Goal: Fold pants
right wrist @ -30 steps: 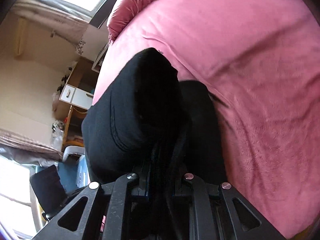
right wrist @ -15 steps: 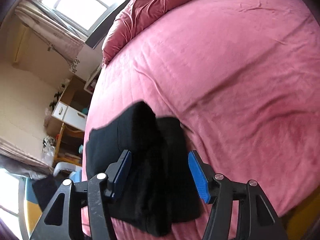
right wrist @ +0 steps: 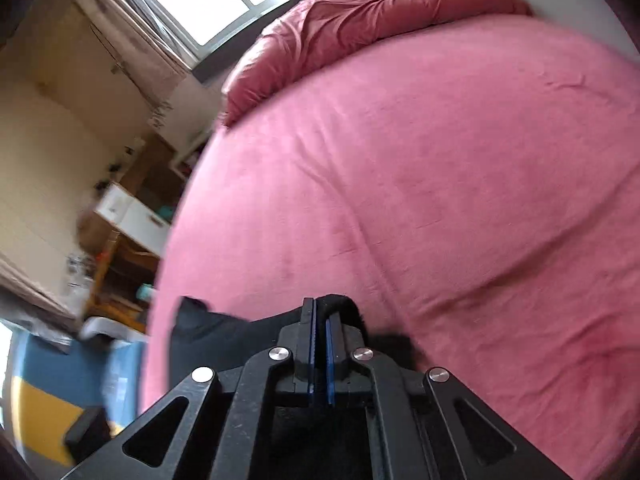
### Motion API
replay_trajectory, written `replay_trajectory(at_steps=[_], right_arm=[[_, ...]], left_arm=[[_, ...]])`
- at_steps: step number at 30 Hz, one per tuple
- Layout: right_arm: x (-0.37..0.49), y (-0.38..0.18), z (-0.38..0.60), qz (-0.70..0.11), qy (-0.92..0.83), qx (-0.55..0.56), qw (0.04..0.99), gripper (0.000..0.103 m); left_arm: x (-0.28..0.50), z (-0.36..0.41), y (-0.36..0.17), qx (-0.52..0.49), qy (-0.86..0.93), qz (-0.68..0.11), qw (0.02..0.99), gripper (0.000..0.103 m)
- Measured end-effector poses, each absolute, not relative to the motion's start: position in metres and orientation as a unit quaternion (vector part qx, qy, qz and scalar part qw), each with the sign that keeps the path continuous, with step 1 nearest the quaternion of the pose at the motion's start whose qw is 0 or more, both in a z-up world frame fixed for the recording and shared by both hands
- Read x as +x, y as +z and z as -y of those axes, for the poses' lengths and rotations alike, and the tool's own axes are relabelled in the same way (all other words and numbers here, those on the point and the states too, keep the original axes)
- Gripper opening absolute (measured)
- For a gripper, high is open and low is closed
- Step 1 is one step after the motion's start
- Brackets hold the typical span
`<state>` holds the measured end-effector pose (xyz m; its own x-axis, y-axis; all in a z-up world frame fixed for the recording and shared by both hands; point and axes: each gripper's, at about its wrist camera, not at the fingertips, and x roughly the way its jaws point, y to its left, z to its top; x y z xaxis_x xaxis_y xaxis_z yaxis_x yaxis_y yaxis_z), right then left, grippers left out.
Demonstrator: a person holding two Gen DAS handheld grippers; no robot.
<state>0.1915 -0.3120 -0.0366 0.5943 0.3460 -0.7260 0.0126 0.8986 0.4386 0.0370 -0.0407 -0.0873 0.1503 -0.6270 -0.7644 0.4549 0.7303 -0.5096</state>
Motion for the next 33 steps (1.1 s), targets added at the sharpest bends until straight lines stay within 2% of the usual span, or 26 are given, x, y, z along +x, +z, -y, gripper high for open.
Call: replay_trajectory(at_steps=[3,6,7,9,13,17,23,28,29,31,33], right_arm=[[0.207,-0.071,0.308,-0.492,0.064,0.168,0.852,0.004],[0.202,-0.073,0.314,-0.481,0.066,0.199,0.851,0.009],[0.198,-0.067,0.318,-0.473,0.068,0.214,0.852,0.013],[0.179,-0.052,0.327,-0.453,0.067,0.232,0.858,0.034],[0.129,-0.030,0.333,-0.438,0.109,0.248,0.857,0.034],[0.077,-0.029,0.319,-0.463,0.152,0.265,0.832,0.034],[0.038,-0.069,0.303,-0.506,0.143,0.319,0.788,0.034],[0.047,-0.094,0.315,-0.492,0.100,0.377,0.779,0.034],[0.051,-0.097,0.319,-0.485,0.089,0.382,0.781,0.033],[0.056,-0.096,0.321,-0.483,0.070,0.370,0.791,0.010],[0.054,-0.089,0.317,-0.480,0.076,0.357,0.797,0.008]], left_arm=[[0.042,0.037,-0.088,-0.093,-0.357,-0.554,0.746,0.029],[0.040,0.029,-0.084,-0.104,-0.362,-0.546,0.748,0.029],[0.040,0.024,-0.083,-0.107,-0.362,-0.544,0.749,0.029],[0.040,0.019,-0.081,-0.119,-0.363,-0.537,0.752,0.029],[0.038,0.006,-0.076,-0.136,-0.361,-0.517,0.764,0.029],[0.037,-0.007,-0.068,-0.148,-0.355,-0.503,0.774,0.029],[0.032,-0.020,-0.057,-0.149,-0.343,-0.493,0.786,0.029],[0.024,-0.026,-0.055,-0.134,-0.335,-0.489,0.794,0.029],[0.024,-0.025,-0.054,-0.133,-0.333,-0.489,0.795,0.030],[0.023,-0.027,-0.053,-0.134,-0.330,-0.487,0.797,0.030],[0.021,-0.033,-0.050,-0.136,-0.327,-0.483,0.801,0.030]])
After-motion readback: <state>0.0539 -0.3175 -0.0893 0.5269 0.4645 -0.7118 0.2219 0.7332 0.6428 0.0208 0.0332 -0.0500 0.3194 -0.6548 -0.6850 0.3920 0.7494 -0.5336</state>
